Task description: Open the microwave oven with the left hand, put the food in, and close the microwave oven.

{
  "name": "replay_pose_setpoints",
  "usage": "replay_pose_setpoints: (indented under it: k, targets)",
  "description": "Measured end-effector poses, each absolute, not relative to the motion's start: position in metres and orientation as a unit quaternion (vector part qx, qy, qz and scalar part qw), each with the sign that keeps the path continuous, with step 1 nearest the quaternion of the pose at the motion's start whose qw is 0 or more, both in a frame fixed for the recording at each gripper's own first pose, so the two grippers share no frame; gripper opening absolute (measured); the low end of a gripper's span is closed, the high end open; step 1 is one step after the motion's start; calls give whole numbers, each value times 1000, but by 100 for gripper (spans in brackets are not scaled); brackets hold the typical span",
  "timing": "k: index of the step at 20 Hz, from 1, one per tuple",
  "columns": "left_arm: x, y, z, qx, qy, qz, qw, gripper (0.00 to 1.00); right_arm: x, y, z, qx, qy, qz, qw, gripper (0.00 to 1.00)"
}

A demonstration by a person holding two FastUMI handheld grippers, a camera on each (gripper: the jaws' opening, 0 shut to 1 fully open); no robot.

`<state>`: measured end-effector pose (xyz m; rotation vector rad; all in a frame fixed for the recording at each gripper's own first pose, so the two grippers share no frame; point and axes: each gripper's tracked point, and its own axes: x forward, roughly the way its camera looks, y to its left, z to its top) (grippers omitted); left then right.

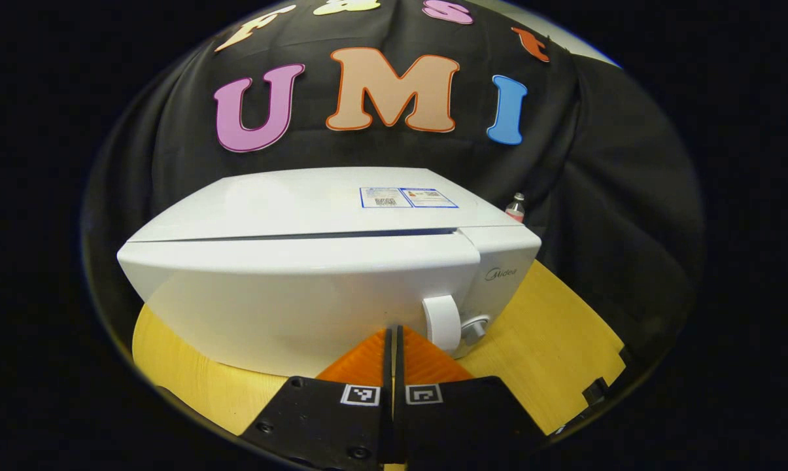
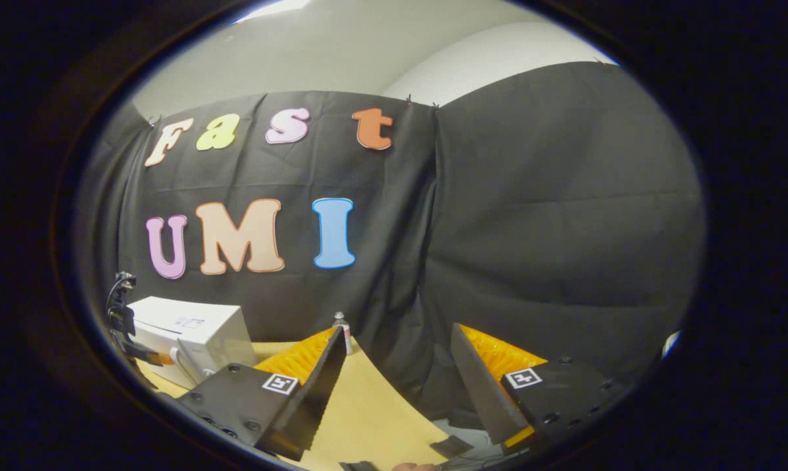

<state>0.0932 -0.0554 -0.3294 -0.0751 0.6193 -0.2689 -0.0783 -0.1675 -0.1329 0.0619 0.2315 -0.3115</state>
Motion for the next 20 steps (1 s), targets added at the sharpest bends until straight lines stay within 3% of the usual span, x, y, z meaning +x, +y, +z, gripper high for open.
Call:
replay_pose_setpoints:
  k: [10,20]
  targets:
    - [92,-56,-334,-31,306,-119,944,0,-73,-165,-128,27,117,-134,984,89]
    - [33,-48,-255,-31,235,-121,964,0,-47,-120,-135,57,126,-81,987,89]
